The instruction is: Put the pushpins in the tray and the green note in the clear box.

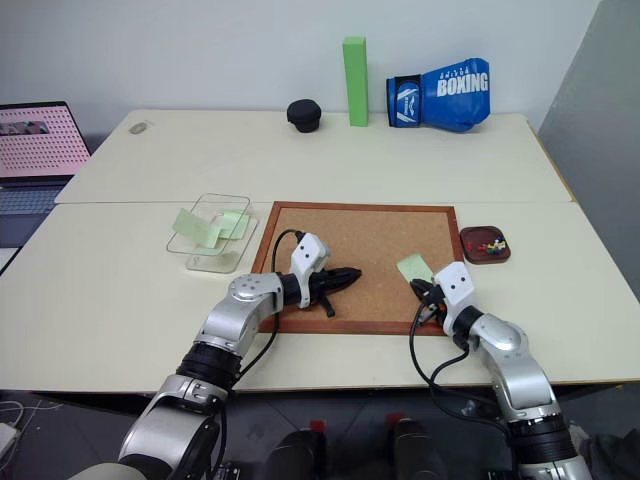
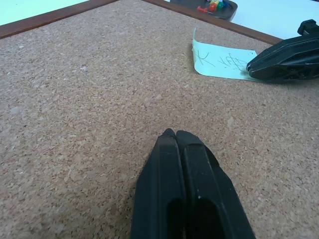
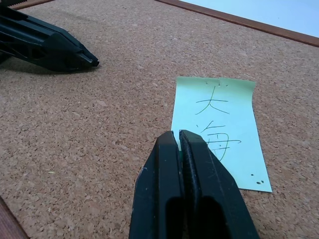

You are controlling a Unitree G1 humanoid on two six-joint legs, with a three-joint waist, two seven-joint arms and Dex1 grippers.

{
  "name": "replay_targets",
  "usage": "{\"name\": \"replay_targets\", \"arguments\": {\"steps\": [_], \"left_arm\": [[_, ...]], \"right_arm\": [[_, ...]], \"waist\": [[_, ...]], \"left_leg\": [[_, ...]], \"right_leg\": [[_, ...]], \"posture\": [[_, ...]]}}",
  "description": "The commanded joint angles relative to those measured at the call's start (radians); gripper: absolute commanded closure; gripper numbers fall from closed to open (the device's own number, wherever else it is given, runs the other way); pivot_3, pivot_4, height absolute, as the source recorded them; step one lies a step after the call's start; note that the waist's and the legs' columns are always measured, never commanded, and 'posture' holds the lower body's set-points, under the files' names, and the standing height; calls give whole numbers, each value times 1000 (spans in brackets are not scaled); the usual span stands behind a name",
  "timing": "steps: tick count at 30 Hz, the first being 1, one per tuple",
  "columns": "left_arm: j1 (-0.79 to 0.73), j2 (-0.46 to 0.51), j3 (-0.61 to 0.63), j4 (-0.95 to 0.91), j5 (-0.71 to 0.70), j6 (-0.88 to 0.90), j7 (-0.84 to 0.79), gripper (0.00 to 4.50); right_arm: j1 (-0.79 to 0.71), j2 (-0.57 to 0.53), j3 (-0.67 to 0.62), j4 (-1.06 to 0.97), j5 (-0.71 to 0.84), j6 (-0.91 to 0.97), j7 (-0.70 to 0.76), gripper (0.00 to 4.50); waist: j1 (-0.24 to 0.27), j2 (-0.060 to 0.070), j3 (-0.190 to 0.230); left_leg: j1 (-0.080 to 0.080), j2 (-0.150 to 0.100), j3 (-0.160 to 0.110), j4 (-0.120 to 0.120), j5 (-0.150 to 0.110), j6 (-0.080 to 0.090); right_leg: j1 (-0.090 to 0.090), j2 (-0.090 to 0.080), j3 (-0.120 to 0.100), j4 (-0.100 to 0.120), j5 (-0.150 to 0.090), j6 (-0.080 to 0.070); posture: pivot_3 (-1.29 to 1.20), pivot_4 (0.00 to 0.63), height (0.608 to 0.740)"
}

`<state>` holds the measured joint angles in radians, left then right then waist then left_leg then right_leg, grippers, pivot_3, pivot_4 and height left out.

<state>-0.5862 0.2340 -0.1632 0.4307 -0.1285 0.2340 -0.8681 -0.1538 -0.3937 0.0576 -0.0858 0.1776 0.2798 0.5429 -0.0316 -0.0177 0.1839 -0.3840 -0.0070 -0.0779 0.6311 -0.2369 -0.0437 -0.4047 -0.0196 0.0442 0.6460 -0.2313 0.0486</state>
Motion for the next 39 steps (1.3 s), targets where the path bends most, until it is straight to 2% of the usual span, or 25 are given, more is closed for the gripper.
{"name": "replay_targets", "arguments": {"steps": [1, 7, 14, 18, 21, 29, 36, 39], "left_arm": [[22, -5, -18, -7, 5, 11, -1, 4500], [30, -9, -22, -7, 7, 6, 2, 4500], [26, -19, -26, -5, 7, 7, 4, 4500], [18, -36, 28, -25, -47, 43, 24, 4500], [4, -83, 151, -75, -210, 233, 54, 4039], [-12, -118, 391, -236, -570, 757, 192, 2438], [-13, -274, 657, -243, -831, 1107, 537, 1005], [-31, -367, 743, -233, -928, 1155, 668, 1005]], "right_arm": [[-27, -13, -31, -123, 4, 0, -16, 4472], [-47, -26, -32, -214, 16, 45, -20, 4472], [-53, -22, -32, -220, 17, 64, -22, 4472], [-56, -40, -34, -215, -2, 46, -16, 4472], [-63, -47, -38, -207, -4, 35, -15, 4500], [-90, -54, -51, -198, -4, 14, -22, 4500], [-113, -44, -50, -215, -2, 9, -32, 4500], [-121, -35, -46, -238, 9, 17, -31, 4500]], "waist": [[0, 0, 0], [0, 0, 0], [0, 0, 0], [1, 0, 0], [1, -1, 0], [-5, -2, 1], [-5, -2, 1], [-5, -2, 1]], "left_leg": [[0, 0, 0, 0, 0, 0], [0, 0, 0, 0, 0, 0], [0, 0, 0, 0, 0, 0], [0, 0, 0, 0, 0, 0], [-1, 0, 0, 0, 0, 0], [-2, 0, -1, 0, 0, 0], [-1, 0, -1, 0, 0, 0], [-1, 0, -1, 0, 0, 0]], "right_leg": [[0, 0, 0, 0, 0, 0], [0, 0, 0, 0, 0, 0], [0, 0, 0, 0, 0, 0], [0, 0, 0, 0, 0, 0], [0, 0, 0, 0, 0, 0], [-1, 0, -1, 0, 0, 0], [-1, 0, 0, 0, 0, 0], [-1, 0, -1, 0, 0, 0]], "posture": [[0, 150, 740], [0, 150, 740], [0, 150, 740], [0, 150, 740], [0, 150, 740], [0, 150, 740], [0, 150, 740], [0, 150, 740]]}}
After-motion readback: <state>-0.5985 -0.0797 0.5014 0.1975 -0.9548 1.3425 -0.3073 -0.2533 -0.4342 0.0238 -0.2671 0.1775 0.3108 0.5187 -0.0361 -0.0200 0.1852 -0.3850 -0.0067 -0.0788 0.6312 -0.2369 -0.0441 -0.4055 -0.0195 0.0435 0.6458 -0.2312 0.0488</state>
